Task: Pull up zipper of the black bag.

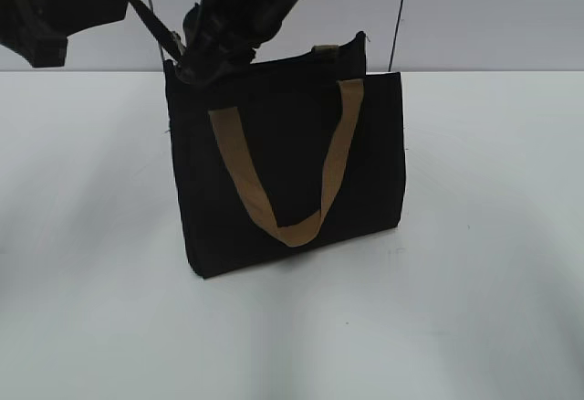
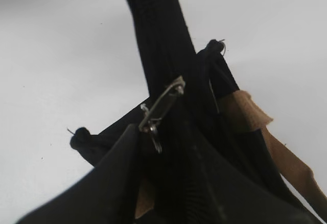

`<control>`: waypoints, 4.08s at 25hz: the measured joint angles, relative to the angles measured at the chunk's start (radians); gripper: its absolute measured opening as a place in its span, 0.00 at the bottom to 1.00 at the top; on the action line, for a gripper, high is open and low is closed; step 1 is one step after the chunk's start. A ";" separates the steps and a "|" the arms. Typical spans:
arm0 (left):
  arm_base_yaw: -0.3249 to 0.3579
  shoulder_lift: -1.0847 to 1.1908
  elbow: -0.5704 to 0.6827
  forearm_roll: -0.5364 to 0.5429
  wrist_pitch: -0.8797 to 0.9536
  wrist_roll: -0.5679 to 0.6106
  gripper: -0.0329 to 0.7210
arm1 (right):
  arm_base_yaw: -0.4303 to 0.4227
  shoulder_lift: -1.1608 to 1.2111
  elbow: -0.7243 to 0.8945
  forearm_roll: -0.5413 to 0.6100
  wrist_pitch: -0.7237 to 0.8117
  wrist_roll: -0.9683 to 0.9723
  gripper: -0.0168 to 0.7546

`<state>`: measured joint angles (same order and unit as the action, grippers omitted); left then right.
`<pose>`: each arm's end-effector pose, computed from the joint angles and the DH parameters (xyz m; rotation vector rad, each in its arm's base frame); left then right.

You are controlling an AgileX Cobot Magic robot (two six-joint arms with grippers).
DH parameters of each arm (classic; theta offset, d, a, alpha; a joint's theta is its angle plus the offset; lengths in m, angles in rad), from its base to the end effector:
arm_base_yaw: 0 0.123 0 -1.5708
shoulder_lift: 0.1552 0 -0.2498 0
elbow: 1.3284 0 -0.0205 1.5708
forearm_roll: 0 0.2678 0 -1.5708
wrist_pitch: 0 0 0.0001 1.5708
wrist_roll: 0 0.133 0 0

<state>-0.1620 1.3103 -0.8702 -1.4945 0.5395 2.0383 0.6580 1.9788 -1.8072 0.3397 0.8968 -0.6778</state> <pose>0.3219 -0.1217 0.2538 0.9871 1.6462 -0.2646 0.3557 0.3187 0.2274 -1.4287 2.0809 0.4118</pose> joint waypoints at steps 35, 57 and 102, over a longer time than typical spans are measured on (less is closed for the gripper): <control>0.000 -0.003 0.000 0.673 0.015 -0.500 0.14 | -0.012 -0.033 -0.001 -0.121 0.054 0.000 0.02; -0.003 -0.007 -0.003 1.031 0.080 -0.869 0.14 | -0.104 -0.018 -0.001 -0.365 0.163 0.028 0.02; 0.088 0.030 -0.059 1.350 0.255 -1.820 0.71 | -0.457 -0.189 -0.001 -0.403 0.320 0.533 0.56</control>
<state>-0.0739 1.3399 -0.9295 -0.1442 0.7944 0.2182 0.2015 1.7897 -1.8083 -0.0630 1.2167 -0.1445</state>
